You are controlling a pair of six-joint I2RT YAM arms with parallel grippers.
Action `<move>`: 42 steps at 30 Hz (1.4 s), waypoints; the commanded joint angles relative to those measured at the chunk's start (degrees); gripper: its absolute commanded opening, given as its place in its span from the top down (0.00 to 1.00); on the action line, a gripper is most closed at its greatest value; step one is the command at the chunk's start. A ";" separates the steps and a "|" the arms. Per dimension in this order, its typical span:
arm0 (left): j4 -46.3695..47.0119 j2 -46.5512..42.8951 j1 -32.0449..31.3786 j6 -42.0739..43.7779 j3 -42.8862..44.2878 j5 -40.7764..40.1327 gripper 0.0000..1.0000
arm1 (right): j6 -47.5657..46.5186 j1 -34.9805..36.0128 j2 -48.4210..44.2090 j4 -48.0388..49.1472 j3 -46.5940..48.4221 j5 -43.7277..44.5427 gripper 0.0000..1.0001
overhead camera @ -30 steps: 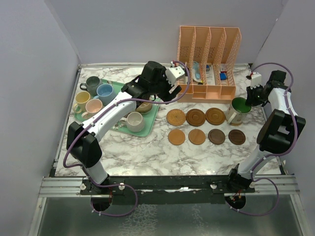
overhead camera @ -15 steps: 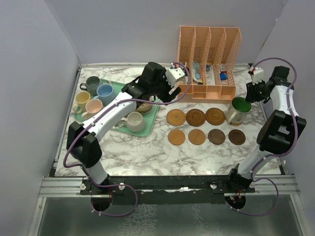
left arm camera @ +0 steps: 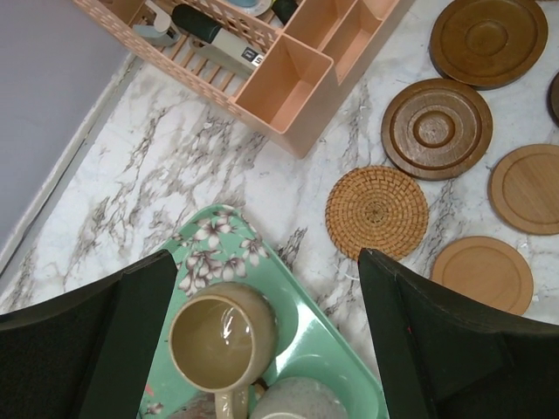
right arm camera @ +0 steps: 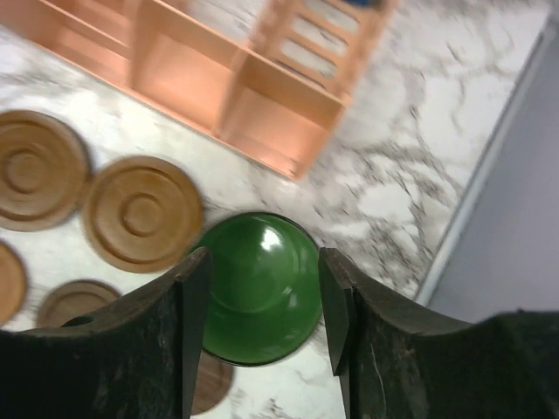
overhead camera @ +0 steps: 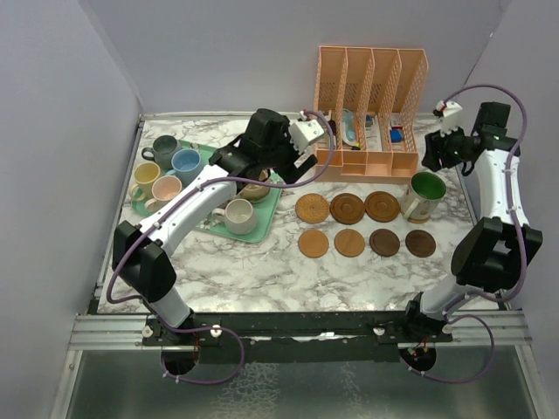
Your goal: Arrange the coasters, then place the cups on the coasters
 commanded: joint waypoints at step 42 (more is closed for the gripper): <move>-15.90 19.44 21.73 14.00 10.97 9.82 0.32 | 10.66 15.77 -14.78 3.68 -14.17 -7.37 0.46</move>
